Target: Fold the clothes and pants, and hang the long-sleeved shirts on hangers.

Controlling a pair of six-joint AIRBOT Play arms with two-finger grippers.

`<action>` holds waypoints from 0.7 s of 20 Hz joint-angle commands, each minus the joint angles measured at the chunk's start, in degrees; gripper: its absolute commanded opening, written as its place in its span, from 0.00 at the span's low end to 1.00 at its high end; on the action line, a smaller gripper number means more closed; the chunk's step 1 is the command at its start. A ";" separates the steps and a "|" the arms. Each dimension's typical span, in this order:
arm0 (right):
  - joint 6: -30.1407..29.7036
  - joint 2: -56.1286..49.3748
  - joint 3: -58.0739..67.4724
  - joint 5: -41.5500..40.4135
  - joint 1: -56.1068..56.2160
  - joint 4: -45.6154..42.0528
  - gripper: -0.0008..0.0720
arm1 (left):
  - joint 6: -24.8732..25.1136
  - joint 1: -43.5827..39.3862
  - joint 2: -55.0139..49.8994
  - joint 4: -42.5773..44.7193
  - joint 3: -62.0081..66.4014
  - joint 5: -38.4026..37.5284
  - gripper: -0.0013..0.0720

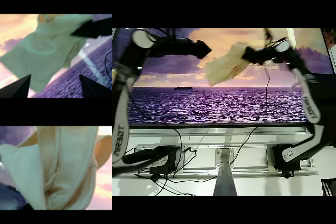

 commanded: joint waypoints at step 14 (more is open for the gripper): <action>43.65 32.39 0.13 33.64 -65.92 -47.08 0.03 | 0.00 3.45 17.09 8.31 0.02 -9.79 0.96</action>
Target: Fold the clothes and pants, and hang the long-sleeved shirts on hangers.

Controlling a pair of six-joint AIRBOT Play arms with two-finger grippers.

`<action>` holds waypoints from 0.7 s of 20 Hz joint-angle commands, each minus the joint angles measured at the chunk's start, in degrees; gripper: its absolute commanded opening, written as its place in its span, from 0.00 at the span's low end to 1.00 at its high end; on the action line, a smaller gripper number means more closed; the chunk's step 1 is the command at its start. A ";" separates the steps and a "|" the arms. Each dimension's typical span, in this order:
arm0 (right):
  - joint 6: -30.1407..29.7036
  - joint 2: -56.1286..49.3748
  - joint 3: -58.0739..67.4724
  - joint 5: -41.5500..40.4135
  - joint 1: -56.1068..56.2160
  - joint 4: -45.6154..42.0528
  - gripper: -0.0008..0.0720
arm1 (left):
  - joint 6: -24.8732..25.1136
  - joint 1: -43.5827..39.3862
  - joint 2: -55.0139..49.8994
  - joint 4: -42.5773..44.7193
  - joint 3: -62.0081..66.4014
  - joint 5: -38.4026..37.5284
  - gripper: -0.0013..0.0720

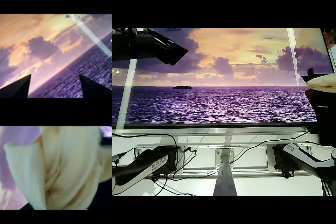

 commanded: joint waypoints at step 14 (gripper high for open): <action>-1.51 1.31 -0.42 4.37 8.98 0.04 0.03 | 0.00 0.04 0.46 0.15 0.00 -0.15 0.96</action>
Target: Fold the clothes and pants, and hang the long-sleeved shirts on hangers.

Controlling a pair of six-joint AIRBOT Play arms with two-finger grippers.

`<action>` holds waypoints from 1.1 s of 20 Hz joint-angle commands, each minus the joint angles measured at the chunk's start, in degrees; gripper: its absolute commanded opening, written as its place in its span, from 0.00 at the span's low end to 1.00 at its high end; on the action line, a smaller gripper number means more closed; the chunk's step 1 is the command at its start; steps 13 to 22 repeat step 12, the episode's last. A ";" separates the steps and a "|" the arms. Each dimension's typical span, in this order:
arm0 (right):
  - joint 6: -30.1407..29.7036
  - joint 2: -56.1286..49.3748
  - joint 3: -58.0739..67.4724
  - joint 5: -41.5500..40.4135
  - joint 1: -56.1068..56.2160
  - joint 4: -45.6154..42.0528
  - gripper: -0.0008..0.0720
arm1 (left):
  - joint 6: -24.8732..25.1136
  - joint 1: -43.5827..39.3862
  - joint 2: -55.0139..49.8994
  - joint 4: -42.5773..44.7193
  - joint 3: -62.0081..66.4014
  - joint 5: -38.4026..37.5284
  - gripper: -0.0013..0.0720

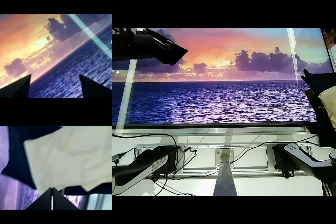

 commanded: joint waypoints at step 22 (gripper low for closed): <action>-28.41 -0.50 -0.09 -10.75 67.65 -5.88 0.03 | 0.00 0.04 0.04 0.00 0.00 0.00 0.96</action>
